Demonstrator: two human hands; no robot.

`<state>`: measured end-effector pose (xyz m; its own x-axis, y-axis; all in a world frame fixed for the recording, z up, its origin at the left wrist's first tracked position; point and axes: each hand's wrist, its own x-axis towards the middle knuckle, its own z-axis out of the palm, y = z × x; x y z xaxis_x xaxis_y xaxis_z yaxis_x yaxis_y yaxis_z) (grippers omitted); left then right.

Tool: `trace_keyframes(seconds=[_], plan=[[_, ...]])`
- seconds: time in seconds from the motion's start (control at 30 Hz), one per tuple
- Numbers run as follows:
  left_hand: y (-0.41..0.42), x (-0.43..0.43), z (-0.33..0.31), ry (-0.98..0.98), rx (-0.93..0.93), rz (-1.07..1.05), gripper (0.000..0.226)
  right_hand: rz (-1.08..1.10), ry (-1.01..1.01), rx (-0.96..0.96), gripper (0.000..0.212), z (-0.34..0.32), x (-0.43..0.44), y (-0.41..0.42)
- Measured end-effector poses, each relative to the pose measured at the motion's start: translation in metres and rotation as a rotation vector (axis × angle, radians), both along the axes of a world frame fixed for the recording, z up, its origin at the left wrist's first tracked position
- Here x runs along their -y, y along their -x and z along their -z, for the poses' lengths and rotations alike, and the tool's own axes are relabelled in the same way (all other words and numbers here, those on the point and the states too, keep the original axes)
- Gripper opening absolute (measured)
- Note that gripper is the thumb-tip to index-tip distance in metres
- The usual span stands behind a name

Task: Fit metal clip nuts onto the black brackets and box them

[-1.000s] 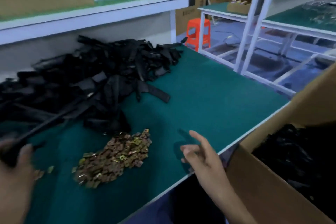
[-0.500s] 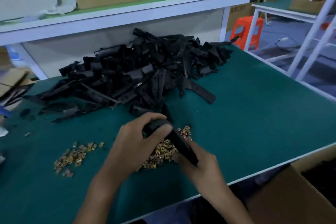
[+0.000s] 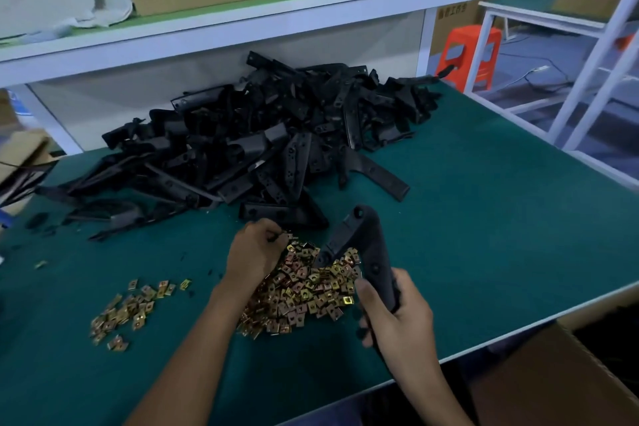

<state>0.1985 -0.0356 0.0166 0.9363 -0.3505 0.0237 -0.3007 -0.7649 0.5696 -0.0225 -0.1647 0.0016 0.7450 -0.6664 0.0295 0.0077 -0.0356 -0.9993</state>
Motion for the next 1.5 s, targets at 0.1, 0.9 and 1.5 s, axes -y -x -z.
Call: trace_keyframes(seconds=[0.1,0.9,1.5], plan=[[0.004,-0.001,-0.005,0.051,-0.091,-0.044,0.01,-0.014,0.037,-0.035,0.019,-0.002,0.002,0.001],[0.125,-0.04,-0.024,0.731,-0.203,0.06,0.017,-0.265,-0.226,0.016,0.007,-0.03,-0.024,-0.029],[0.094,-0.085,-0.019,0.742,-0.119,-0.215,0.012,-0.198,-0.14,-0.039,0.008,-0.023,-0.012,-0.041]])
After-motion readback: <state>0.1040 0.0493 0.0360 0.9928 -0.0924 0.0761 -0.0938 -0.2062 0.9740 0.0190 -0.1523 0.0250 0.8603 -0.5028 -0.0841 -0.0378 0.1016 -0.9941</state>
